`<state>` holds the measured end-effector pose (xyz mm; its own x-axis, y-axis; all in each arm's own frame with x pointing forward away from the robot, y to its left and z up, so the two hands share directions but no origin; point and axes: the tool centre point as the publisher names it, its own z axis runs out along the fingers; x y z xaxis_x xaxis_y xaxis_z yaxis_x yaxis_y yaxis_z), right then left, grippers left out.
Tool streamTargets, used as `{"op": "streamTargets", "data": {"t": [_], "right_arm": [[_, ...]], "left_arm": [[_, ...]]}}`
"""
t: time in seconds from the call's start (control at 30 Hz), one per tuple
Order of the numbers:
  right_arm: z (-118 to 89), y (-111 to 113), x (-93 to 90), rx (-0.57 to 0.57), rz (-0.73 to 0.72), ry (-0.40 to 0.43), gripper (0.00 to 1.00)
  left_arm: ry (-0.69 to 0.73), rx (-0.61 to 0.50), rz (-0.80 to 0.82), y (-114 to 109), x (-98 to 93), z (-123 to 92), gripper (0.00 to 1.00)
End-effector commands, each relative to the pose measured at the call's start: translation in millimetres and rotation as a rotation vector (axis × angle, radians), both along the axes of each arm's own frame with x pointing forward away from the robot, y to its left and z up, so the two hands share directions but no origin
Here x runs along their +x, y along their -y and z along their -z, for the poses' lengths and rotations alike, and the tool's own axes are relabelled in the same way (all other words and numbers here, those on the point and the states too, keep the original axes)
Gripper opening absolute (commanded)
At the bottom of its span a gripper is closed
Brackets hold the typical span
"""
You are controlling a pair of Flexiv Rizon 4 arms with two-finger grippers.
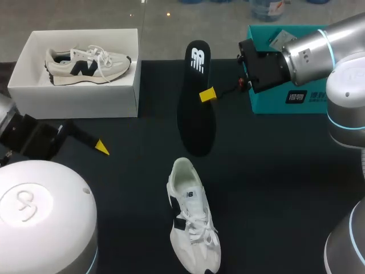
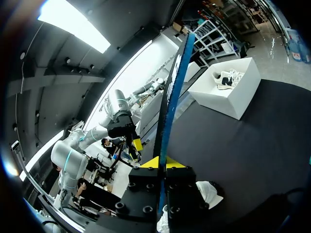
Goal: Take the shoe out of the shoebox, open the shoe tongue, remove and reinsert the insole, then place the shoe into the shoebox
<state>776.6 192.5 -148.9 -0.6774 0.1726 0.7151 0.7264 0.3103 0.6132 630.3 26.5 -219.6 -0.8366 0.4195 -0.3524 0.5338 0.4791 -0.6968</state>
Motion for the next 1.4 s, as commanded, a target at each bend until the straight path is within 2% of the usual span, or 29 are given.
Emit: {"op": "streamTargets", "data": {"t": [0.03, 0.57, 1.13, 1.4], "right_arm": [[-0.1, -0.6, -0.2, -0.003, 0.001, -0.001, 0.0], [49.5, -14.0, -3.1, 0.003, 0.054, -0.013, 0.0], [75.8, -24.4, -0.9, -0.016, 0.098, 0.035, 0.0], [88.8, -30.2, -18.6, -0.02, 0.111, 0.027, 0.0]], "left_arm": [[0.001, 0.006, -0.002, 1.8, -0.7, -0.2, 1.0], [0.001, 0.006, -0.002, 1.8, -0.7, -0.2, 1.0], [0.001, 0.006, -0.002, 1.8, -0.7, -0.2, 1.0], [0.001, 0.006, -0.002, 1.8, -0.7, -0.2, 1.0]]}}
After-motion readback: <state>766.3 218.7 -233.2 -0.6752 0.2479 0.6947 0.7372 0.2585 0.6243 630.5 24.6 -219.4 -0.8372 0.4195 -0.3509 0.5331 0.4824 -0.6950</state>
